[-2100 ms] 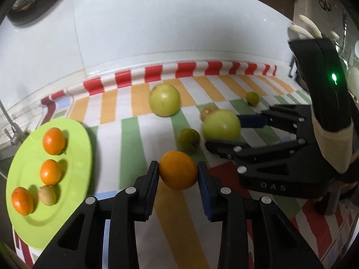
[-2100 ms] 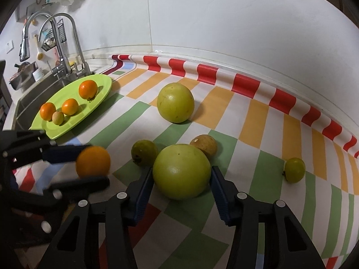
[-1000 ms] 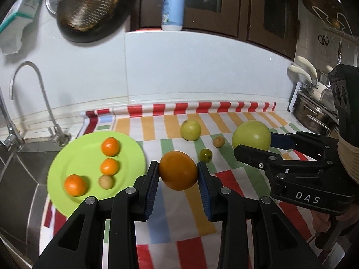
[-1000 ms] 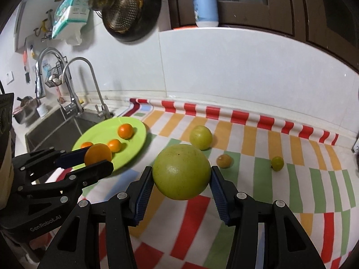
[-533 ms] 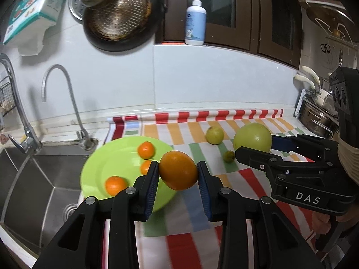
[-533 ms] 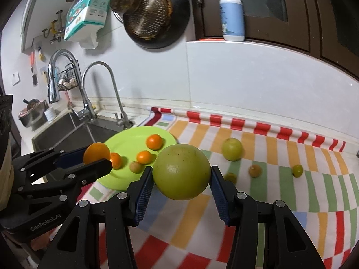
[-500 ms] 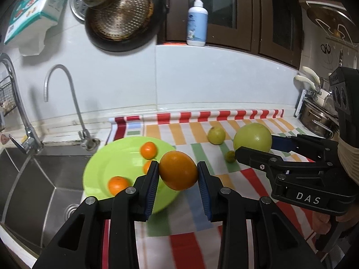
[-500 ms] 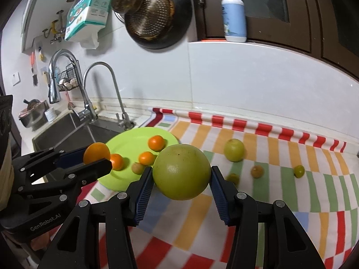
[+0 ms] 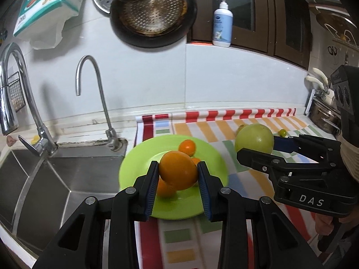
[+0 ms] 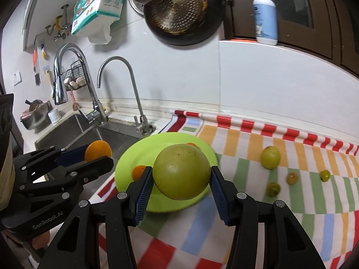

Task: Organize fruits
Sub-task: 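Carry the orange and the large green fruit toward the green plate, then open both tools to release the orange and green fruit onto the plate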

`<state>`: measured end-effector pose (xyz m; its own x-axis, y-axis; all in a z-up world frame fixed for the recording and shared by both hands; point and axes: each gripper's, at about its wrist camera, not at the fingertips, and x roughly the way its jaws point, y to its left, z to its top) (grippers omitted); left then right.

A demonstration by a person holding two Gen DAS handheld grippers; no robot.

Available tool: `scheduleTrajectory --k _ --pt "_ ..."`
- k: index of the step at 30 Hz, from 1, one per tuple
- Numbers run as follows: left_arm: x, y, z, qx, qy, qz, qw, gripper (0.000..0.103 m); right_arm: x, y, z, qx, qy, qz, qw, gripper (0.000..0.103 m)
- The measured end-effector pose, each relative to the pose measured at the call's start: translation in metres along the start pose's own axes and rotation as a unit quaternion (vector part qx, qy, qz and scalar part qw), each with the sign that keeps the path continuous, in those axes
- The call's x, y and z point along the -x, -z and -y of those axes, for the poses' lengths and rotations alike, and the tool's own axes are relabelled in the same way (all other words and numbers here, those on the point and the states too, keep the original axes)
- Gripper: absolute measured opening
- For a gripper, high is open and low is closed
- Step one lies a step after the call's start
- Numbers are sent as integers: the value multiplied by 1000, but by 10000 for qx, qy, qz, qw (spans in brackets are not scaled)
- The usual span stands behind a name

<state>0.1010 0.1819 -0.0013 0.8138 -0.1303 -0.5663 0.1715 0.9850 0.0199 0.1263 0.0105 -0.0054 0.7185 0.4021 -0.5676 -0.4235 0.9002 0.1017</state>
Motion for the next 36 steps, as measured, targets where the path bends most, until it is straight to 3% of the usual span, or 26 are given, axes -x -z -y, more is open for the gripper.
scheduleTrajectory --k 14,25,33,36 --pt "-45 -2 -52 -246 160 -202 9994 34 -62 -10 -36 -58 -43 -278 9996 51" --pt "-104 8 -71 -248 312 -703 9967 34 -117 -9 -31 -8 14 -726 9974 51" --pt "-124 15 -72 -188 431 -968 9942 35 -139 -7 -25 -15 10 -902 9959 51" --pt "-122 13 -72 -178 396 -912 9949 41 -142 -6 -22 -132 -18 -950 9954 52"
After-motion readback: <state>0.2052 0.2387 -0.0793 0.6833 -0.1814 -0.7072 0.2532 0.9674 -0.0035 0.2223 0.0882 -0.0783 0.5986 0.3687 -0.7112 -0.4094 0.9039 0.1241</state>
